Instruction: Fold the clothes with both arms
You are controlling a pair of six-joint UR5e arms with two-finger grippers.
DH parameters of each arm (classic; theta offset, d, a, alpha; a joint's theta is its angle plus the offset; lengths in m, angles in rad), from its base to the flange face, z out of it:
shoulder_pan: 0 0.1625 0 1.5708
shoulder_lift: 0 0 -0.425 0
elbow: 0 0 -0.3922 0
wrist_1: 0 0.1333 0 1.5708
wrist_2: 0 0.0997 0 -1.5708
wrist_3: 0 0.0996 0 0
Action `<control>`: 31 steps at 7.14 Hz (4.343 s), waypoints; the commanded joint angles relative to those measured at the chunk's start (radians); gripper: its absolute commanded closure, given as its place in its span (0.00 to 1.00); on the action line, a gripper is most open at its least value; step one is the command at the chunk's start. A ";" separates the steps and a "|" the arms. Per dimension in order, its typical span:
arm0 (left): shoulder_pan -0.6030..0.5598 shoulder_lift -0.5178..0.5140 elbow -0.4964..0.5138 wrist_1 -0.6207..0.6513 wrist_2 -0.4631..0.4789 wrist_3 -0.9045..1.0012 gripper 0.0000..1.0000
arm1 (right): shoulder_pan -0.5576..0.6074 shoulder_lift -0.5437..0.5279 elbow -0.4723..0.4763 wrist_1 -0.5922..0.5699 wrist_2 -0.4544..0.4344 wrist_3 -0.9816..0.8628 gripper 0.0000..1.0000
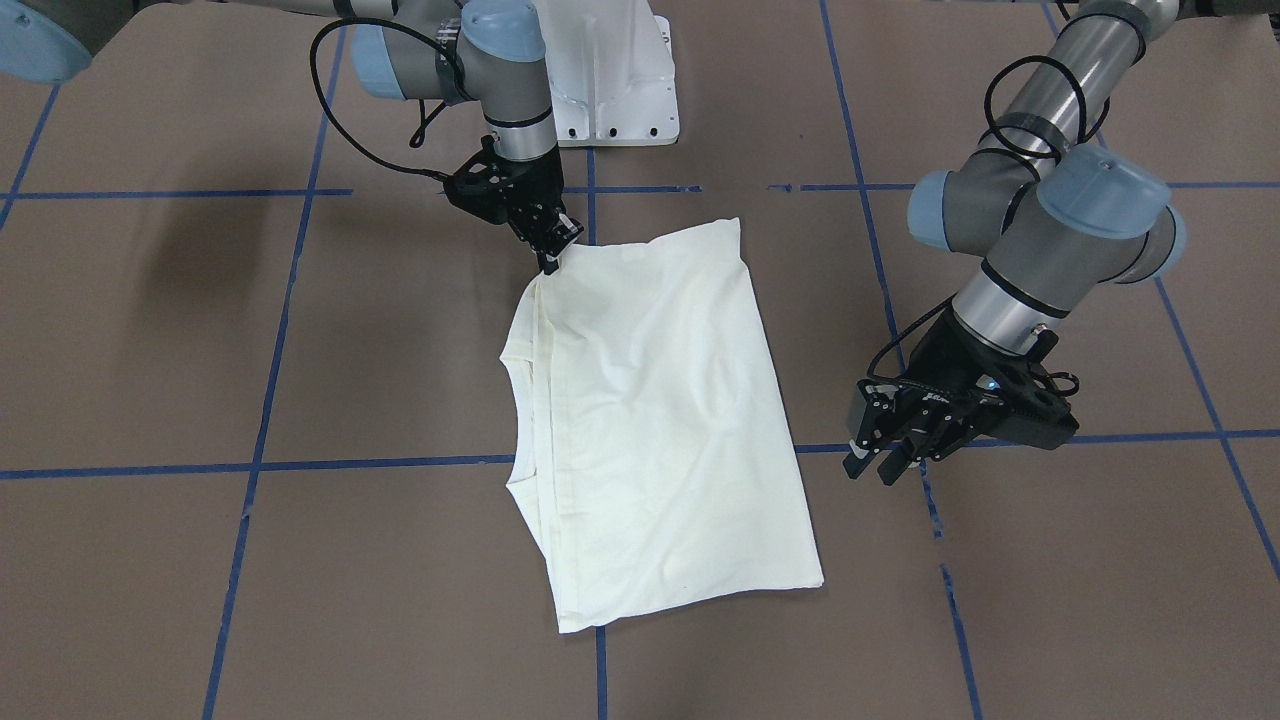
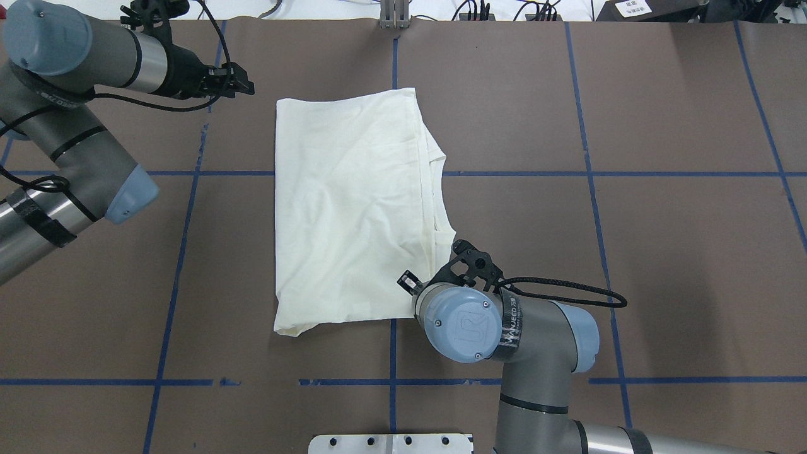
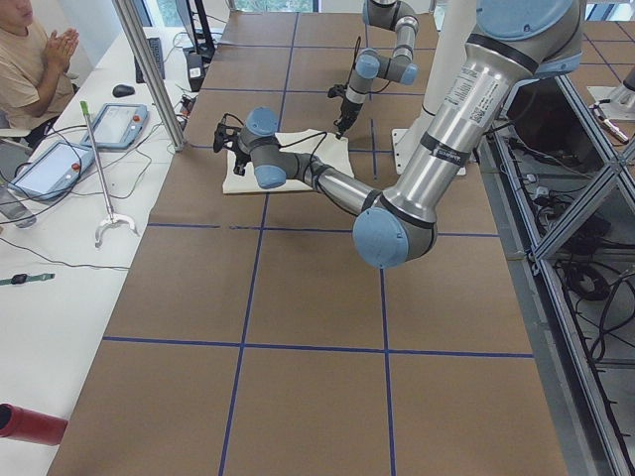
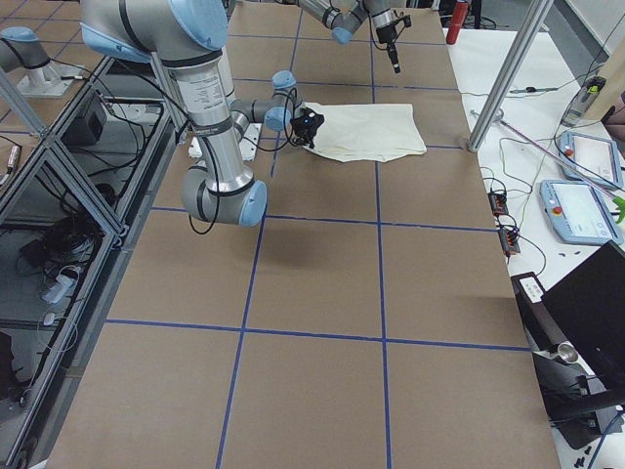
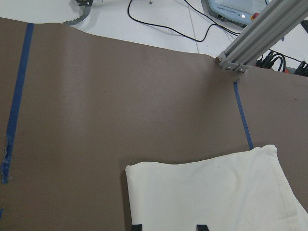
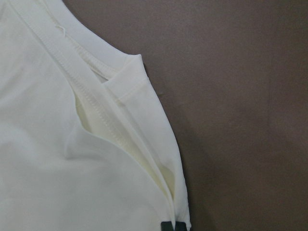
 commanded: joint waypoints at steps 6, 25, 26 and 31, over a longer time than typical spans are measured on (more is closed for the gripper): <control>0.194 0.229 -0.338 -0.001 0.067 -0.392 0.42 | 0.009 -0.106 0.200 -0.005 0.071 -0.005 1.00; 0.689 0.406 -0.686 0.212 0.293 -0.882 1.00 | -0.026 -0.191 0.372 -0.044 0.068 0.006 1.00; 0.660 0.404 -0.778 0.256 0.269 -0.882 1.00 | -0.020 -0.190 0.472 -0.161 0.070 0.000 1.00; 0.268 0.057 -0.443 0.476 0.135 -0.515 1.00 | 0.395 0.055 0.113 -0.058 0.377 -0.128 1.00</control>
